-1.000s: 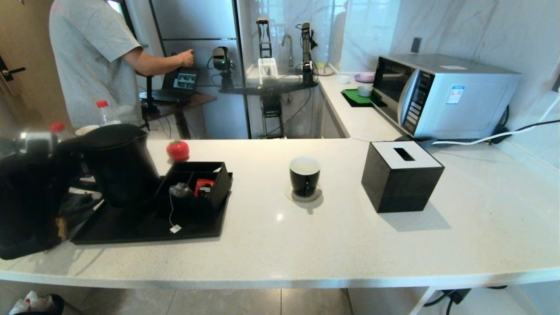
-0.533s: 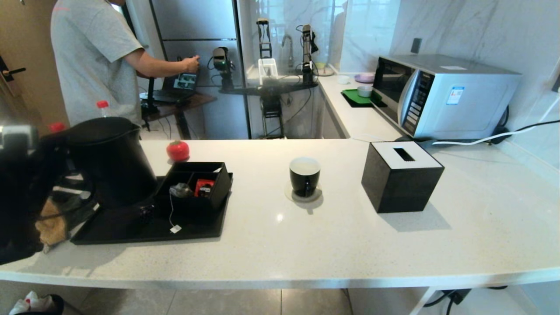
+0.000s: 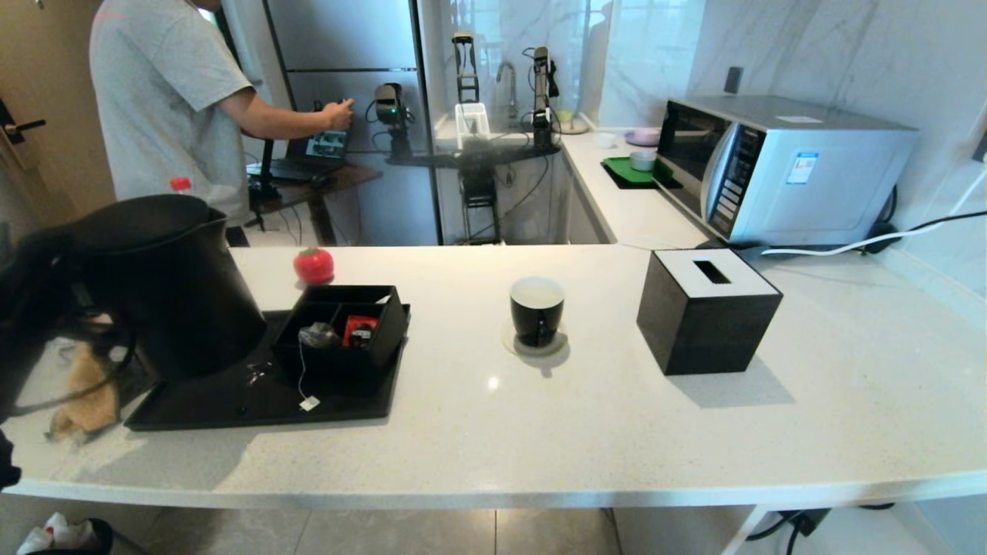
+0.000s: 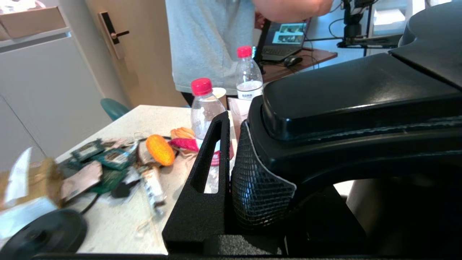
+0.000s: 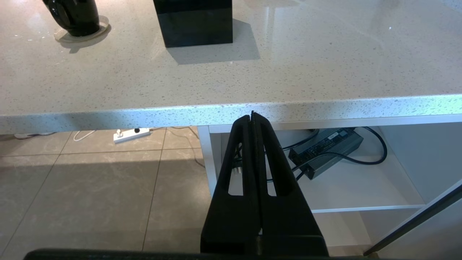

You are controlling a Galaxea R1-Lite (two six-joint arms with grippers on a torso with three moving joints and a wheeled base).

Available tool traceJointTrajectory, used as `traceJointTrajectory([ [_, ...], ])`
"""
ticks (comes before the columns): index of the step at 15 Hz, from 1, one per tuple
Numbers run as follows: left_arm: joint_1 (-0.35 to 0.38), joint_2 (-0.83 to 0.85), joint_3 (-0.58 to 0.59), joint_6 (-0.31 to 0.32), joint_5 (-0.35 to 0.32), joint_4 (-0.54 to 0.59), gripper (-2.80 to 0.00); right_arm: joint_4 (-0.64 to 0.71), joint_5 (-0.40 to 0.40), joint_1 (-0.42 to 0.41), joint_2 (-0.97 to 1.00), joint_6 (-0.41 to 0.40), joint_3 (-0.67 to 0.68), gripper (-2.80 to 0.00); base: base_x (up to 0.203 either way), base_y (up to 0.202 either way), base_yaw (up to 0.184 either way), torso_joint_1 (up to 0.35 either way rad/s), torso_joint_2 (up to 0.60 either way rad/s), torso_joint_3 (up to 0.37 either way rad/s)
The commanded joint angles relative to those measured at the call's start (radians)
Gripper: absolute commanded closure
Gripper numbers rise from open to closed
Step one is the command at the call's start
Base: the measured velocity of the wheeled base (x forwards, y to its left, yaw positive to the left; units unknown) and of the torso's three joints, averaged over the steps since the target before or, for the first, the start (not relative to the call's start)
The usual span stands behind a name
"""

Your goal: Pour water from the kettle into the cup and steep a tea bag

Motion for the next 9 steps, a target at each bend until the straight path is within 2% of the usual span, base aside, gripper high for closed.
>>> traceJointTrajectory([
  [1, -0.004, -0.106, 0.064, -0.003, -0.003, -0.025, 0.0, 0.001, 0.0, 0.0, 0.001, -0.001, 0.0, 0.0, 0.0, 0.0, 0.0, 0.0, 0.0, 0.0],
  [4, -0.041, -0.179, 0.115, -0.007, -0.007, -0.019, 0.0, 0.001, 0.0, 0.0, 0.001, 0.0, 0.0, 0.0, 0.0, 0.0, 0.0, 0.0, 0.0, 0.0],
  [9, -0.154, -0.225, 0.133, -0.018, -0.005, -0.01, 0.0, 0.001, 0.0, 0.0, 0.001, 0.0, 0.0, 0.0, 0.0, 0.0, 0.0, 0.0, 0.0, 0.0],
])
